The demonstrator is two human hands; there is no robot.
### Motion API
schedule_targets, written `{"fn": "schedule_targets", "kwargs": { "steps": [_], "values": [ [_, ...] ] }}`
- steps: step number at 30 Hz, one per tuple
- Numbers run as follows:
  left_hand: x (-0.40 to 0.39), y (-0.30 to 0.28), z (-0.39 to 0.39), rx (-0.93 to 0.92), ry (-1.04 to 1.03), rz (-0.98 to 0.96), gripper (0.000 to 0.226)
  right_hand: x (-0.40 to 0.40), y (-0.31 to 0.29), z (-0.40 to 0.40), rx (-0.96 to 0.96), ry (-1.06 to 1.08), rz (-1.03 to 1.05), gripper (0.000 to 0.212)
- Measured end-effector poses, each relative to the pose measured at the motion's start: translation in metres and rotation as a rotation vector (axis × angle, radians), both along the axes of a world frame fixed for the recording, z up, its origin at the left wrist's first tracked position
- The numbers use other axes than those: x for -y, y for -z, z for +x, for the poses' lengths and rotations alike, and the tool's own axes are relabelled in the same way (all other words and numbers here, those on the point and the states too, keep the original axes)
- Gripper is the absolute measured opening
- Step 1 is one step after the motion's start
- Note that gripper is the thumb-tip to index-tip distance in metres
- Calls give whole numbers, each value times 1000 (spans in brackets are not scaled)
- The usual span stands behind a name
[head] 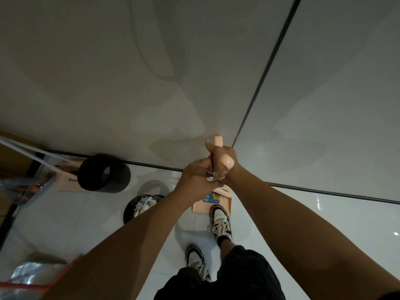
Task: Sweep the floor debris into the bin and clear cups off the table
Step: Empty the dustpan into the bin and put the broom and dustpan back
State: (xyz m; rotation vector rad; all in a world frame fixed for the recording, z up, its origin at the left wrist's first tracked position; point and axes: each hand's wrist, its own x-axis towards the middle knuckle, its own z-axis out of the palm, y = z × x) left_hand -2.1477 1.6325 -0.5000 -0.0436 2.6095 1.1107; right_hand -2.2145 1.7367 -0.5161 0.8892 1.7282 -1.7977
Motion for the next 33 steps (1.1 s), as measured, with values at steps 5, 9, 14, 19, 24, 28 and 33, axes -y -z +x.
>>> {"fn": "schedule_targets", "kwargs": {
  "steps": [5, 9, 14, 19, 24, 28, 33],
  "values": [
    [-6, -2, -1, 14, 14, 31, 51, -9, -1, 3, 21, 73, -61, 43],
    [-6, -3, 0, 20, 42, 15, 49, -13, -3, 5, 25, 70, -79, 49],
    [-2, -10, -3, 100, 69, -29, 48, -24, -18, 8, 27, -23, -54, 57],
    [0, -25, -15, 170, 143, -77, 49, -46, -43, 16, 14, -133, -25, 44],
    [5, -32, -13, 162, 160, -106, 41, -49, -62, 27, -36, -134, 70, 24],
    [23, -45, -6, 77, 198, -186, 32, -52, -77, 51, -92, -117, 197, 27],
    [49, -75, 21, -71, 299, -243, 22, -47, -95, 110, -106, -121, 297, 37]
  ]
}}
